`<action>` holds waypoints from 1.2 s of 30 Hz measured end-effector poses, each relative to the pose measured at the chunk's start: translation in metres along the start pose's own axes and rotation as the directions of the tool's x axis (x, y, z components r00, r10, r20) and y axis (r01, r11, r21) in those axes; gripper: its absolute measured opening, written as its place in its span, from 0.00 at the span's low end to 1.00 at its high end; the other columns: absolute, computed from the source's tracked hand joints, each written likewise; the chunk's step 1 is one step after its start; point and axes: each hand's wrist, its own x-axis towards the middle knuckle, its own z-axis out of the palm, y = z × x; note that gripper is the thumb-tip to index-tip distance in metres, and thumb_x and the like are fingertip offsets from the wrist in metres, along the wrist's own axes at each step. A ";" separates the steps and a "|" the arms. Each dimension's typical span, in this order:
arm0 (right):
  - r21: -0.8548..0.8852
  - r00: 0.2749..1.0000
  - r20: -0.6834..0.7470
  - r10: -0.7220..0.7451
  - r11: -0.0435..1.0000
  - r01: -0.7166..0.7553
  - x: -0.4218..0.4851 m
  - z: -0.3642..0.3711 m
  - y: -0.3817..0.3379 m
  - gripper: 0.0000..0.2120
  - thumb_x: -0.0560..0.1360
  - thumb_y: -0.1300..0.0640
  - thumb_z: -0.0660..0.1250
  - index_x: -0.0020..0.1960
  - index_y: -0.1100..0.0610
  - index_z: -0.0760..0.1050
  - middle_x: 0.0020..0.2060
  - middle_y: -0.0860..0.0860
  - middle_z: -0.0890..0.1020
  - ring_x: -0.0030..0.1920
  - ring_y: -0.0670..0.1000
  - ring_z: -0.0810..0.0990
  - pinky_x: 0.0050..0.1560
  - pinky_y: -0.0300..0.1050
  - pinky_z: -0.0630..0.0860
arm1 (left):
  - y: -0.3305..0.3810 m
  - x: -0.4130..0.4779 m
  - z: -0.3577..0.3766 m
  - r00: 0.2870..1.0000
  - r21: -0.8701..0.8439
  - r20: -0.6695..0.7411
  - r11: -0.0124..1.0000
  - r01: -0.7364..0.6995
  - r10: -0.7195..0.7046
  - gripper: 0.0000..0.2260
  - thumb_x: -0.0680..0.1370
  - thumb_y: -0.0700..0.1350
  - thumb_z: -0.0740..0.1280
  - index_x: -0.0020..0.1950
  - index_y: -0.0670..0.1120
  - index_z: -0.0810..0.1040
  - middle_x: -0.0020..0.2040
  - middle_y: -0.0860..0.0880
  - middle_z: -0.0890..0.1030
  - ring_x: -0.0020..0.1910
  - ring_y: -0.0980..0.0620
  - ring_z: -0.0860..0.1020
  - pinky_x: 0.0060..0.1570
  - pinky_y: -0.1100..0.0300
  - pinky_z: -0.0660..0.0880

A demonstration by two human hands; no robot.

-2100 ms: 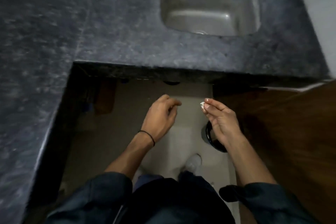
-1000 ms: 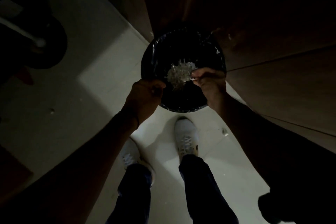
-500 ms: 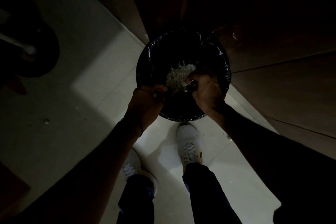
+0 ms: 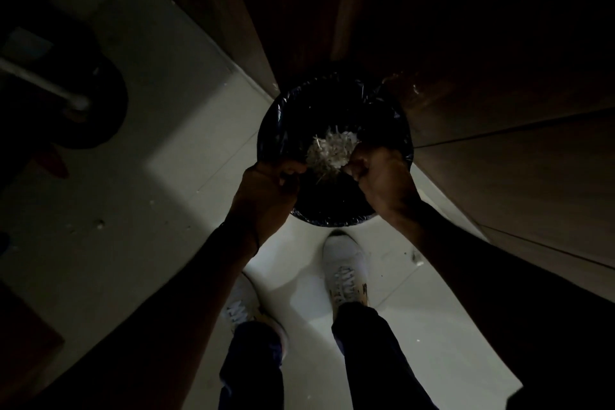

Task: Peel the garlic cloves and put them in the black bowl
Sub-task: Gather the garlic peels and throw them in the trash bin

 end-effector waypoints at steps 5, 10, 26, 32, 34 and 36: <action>0.143 0.988 -0.041 -0.149 0.978 0.153 -0.025 -0.016 -0.006 0.17 0.70 0.77 0.64 0.54 0.65 0.82 0.69 0.61 0.74 0.69 0.59 0.73 0.68 0.46 0.70 | 0.017 -0.029 -0.018 0.999 -0.034 -0.035 0.999 0.003 -0.005 0.11 0.79 0.36 0.67 0.54 0.50 0.81 0.50 0.54 0.80 0.49 0.54 0.79 0.52 0.66 0.77; 0.148 1.000 0.001 -0.020 0.989 0.020 -0.052 -0.050 -0.030 0.18 0.82 0.60 0.64 0.71 0.51 0.76 0.62 0.52 0.82 0.63 0.53 0.80 0.64 0.46 0.76 | 0.044 -0.071 -0.043 0.998 -0.041 -0.063 0.999 0.021 -0.023 0.13 0.79 0.36 0.67 0.61 0.48 0.81 0.56 0.50 0.80 0.48 0.55 0.79 0.47 0.73 0.74; 0.514 0.917 0.143 -0.373 0.820 0.253 -0.285 -0.140 -0.289 0.10 0.78 0.67 0.68 0.52 0.55 0.83 0.46 0.48 0.86 0.49 0.45 0.84 0.54 0.38 0.79 | 0.119 -0.344 -0.206 0.893 -0.145 -0.445 0.989 0.004 -0.069 0.13 0.82 0.43 0.64 0.65 0.53 0.79 0.56 0.55 0.80 0.51 0.57 0.79 0.49 0.70 0.73; 0.571 0.726 0.359 -0.587 0.753 0.327 -0.402 -0.124 -0.406 0.11 0.77 0.67 0.69 0.48 0.52 0.83 0.43 0.49 0.86 0.46 0.45 0.84 0.49 0.38 0.78 | 0.086 -0.496 -0.272 0.644 -0.257 -0.732 0.966 0.041 -0.222 0.11 0.82 0.45 0.64 0.64 0.51 0.79 0.57 0.54 0.81 0.52 0.58 0.79 0.54 0.58 0.78; 0.587 0.635 0.427 -0.644 0.732 0.346 -0.442 -0.112 -0.438 0.12 0.77 0.69 0.69 0.47 0.53 0.83 0.42 0.50 0.86 0.45 0.46 0.84 0.47 0.38 0.78 | 0.069 -0.548 -0.284 0.539 -0.305 -0.796 0.952 0.037 -0.276 0.12 0.82 0.44 0.64 0.64 0.52 0.79 0.56 0.55 0.81 0.52 0.59 0.79 0.54 0.59 0.78; 0.588 0.549 0.477 -0.686 0.713 0.381 -0.480 -0.095 -0.469 0.11 0.76 0.71 0.68 0.47 0.55 0.83 0.41 0.50 0.86 0.44 0.45 0.84 0.46 0.38 0.78 | 0.051 -0.599 -0.292 0.414 -0.347 -0.852 0.938 0.009 -0.320 0.12 0.82 0.43 0.65 0.63 0.52 0.80 0.55 0.55 0.81 0.53 0.59 0.79 0.54 0.62 0.77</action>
